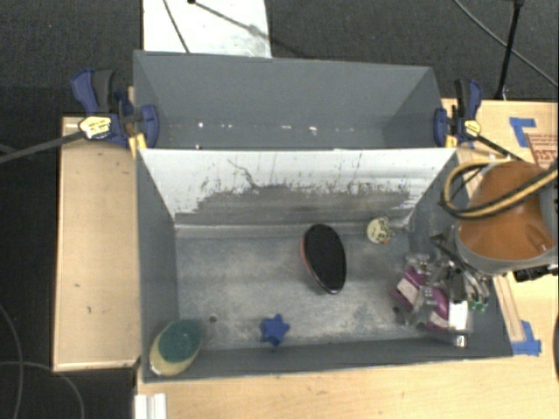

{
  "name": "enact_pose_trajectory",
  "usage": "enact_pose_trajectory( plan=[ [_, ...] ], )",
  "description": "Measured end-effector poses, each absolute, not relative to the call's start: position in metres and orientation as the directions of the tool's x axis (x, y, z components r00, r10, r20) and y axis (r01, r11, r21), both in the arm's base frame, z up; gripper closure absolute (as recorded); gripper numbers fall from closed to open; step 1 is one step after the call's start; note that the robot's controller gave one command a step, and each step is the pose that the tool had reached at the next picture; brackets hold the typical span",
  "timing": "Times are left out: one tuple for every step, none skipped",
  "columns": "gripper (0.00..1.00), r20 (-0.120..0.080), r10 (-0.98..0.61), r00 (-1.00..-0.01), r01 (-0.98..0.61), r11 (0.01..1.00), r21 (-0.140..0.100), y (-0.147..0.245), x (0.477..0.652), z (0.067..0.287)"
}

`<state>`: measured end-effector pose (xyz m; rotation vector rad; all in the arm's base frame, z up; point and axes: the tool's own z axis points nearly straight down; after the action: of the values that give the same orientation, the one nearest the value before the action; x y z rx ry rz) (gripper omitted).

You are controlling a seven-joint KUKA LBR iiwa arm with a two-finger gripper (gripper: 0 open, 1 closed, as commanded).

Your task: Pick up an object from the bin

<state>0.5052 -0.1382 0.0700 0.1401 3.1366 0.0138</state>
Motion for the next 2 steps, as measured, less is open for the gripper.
enact_pose_trajectory(
  plan=[
    [1.00,-0.001,0.089,-0.996,0.089,0.996,0.009,-0.1382,0.5052,0.0700],
    [1.00,-0.001,0.090,-0.996,0.090,0.996,0.009,-0.1382,0.5052,0.0700]
  ],
)
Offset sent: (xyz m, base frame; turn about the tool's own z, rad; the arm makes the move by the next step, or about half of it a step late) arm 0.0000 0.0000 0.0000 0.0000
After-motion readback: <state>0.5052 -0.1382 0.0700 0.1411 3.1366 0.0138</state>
